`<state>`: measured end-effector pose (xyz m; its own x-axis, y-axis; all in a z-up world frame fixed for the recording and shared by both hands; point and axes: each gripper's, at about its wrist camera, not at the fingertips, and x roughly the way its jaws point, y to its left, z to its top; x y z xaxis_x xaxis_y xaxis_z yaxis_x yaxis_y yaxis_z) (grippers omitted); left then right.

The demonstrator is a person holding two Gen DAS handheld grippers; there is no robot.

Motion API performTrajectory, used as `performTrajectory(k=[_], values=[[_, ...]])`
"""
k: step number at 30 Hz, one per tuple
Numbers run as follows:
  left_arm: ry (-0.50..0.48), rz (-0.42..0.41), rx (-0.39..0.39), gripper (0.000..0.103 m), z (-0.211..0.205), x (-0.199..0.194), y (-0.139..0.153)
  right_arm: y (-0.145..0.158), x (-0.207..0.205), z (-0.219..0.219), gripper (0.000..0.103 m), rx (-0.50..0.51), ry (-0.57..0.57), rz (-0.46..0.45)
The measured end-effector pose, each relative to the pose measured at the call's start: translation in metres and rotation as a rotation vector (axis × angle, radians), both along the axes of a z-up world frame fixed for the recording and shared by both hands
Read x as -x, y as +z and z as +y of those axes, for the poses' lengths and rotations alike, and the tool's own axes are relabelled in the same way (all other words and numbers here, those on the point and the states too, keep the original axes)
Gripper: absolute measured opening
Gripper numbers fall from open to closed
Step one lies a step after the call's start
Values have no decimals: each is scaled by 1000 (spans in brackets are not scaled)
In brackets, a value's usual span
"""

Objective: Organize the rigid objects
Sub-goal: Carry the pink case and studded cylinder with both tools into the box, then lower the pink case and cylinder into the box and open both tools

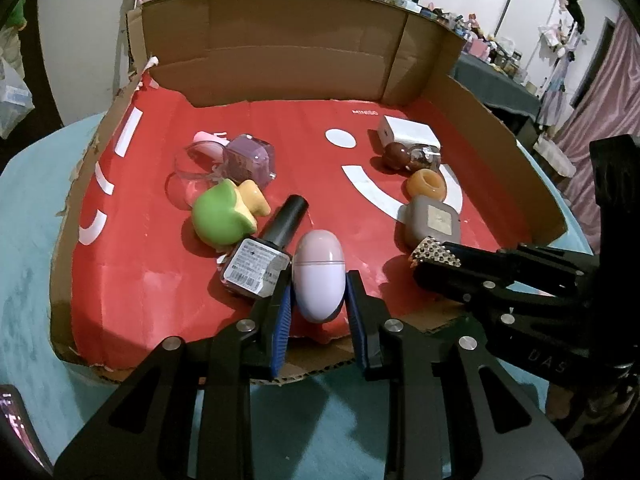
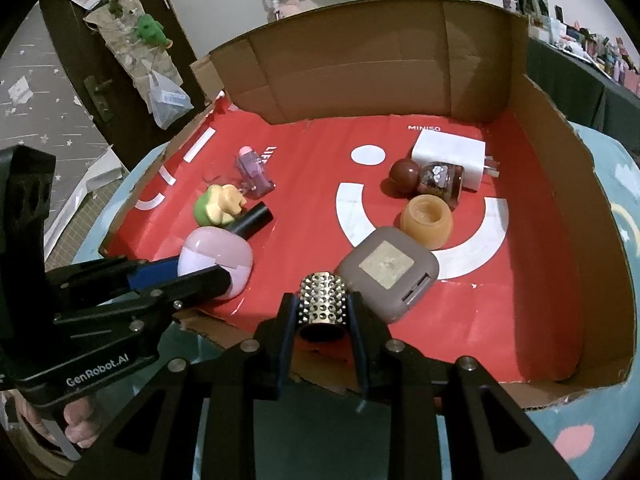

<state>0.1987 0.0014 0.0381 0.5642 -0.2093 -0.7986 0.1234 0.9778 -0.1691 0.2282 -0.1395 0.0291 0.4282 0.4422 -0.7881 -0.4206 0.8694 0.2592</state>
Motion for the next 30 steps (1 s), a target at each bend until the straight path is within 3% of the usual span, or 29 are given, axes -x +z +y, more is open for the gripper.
performTrajectory(k=[3,11,30], values=[[2,-2,-2,24,1,-1,0,1,-1,0,27,1,-4,-3],[26,-14,-21,24,5,-2,0,0,-4,-9,28,122,-78,-67],[39,-15,-19,25,7,0,0,-5,-8,-12,29,109,-87,-41]])
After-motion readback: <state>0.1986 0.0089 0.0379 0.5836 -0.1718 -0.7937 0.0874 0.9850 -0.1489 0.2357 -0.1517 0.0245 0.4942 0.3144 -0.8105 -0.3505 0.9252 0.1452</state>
